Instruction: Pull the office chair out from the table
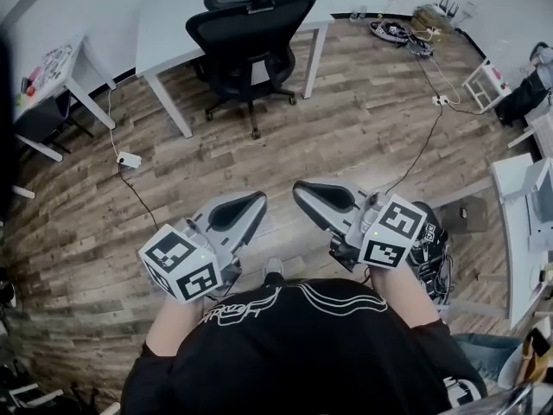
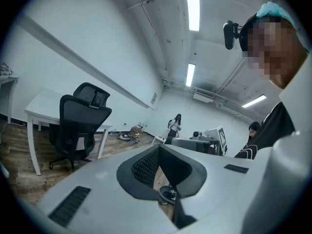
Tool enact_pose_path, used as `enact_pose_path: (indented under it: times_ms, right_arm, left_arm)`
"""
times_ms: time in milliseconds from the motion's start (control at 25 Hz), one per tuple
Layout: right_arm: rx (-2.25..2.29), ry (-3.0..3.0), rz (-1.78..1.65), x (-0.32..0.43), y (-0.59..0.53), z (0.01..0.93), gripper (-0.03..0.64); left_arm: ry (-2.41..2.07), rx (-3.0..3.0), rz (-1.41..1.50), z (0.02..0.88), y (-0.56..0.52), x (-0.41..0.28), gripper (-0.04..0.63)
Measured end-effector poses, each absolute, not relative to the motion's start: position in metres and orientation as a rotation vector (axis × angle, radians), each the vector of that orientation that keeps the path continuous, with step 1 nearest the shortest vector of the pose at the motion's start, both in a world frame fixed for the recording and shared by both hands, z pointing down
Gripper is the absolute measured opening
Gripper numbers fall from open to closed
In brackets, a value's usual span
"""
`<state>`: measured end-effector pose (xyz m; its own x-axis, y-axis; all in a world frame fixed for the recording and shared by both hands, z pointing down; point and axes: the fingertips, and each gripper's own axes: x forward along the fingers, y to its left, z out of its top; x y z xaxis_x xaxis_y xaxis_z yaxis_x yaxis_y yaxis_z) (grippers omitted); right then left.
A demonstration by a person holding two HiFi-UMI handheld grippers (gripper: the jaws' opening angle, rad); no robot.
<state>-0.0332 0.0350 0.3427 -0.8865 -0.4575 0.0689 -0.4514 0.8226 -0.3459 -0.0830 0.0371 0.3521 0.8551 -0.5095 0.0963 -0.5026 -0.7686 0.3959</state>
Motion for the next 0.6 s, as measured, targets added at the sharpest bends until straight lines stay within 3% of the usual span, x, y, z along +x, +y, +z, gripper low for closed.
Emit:
enact_pose_path:
  times_ms: [600]
  right_arm:
    - [-0.901,3.032,-0.396,-0.028,-0.030,0.335,0.041]
  left_arm:
    - [-0.694,2.661,-0.029,0.344,-0.030,-0.087,0.006]
